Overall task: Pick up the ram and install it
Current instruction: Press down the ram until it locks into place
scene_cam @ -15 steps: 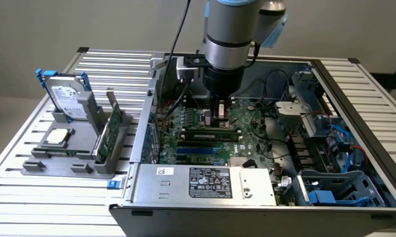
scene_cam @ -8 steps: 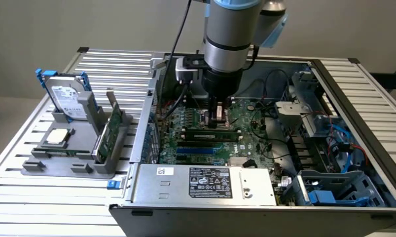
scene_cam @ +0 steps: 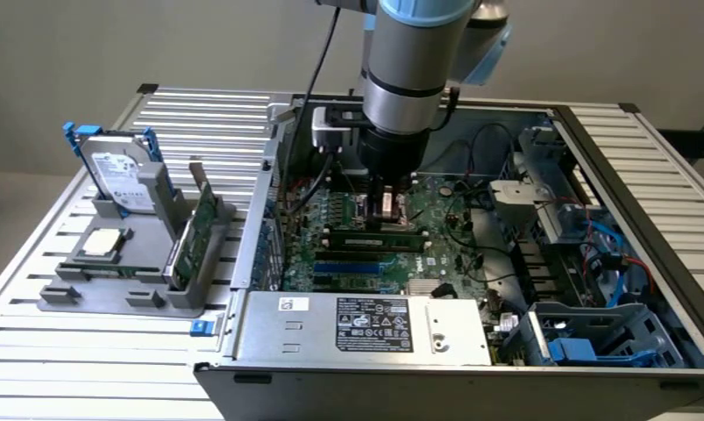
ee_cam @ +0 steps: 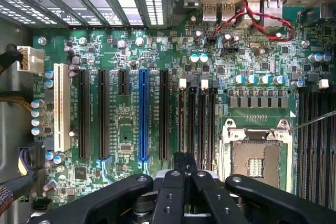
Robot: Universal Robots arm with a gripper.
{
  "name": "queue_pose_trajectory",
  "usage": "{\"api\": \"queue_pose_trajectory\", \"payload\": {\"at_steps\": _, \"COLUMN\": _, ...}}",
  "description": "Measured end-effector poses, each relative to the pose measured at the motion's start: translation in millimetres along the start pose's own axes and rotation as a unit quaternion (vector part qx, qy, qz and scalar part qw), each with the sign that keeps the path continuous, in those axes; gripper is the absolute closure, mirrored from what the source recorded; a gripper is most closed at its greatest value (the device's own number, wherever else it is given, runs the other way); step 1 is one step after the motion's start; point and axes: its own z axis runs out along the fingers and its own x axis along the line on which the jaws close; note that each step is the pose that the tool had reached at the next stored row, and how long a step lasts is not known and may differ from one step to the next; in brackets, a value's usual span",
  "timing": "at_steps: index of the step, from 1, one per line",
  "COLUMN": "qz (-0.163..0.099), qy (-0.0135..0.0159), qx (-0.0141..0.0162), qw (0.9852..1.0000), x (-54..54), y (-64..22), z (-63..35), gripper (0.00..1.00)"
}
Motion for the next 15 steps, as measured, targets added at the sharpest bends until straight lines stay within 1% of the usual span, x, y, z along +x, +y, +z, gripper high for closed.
{"api": "queue_pose_trajectory", "payload": {"at_steps": 3, "qz": 0.000, "qy": -0.0031, "qx": 0.0000, "qw": 1.0000, "x": 0.0, "y": -0.2, "z": 3.1, "gripper": 0.89}}
{"api": "queue_pose_trajectory", "payload": {"at_steps": 8, "qz": 0.000, "qy": -0.0045, "qx": -0.0001, "qw": 1.0000, "x": 0.0, "y": -0.5, "z": 8.2, "gripper": 0.89}}
{"api": "queue_pose_trajectory", "payload": {"at_steps": 11, "qz": 0.000, "qy": -0.0055, "qx": -0.0004, "qw": 1.0000, "x": 0.1, "y": -0.5, "z": 9.0, "gripper": 0.89}}
{"api": "queue_pose_trajectory", "payload": {"at_steps": 15, "qz": -0.001, "qy": -0.0102, "qx": -0.0007, "qw": 0.9999, "x": 0.0, "y": -0.5, "z": 9.1, "gripper": 0.89}}
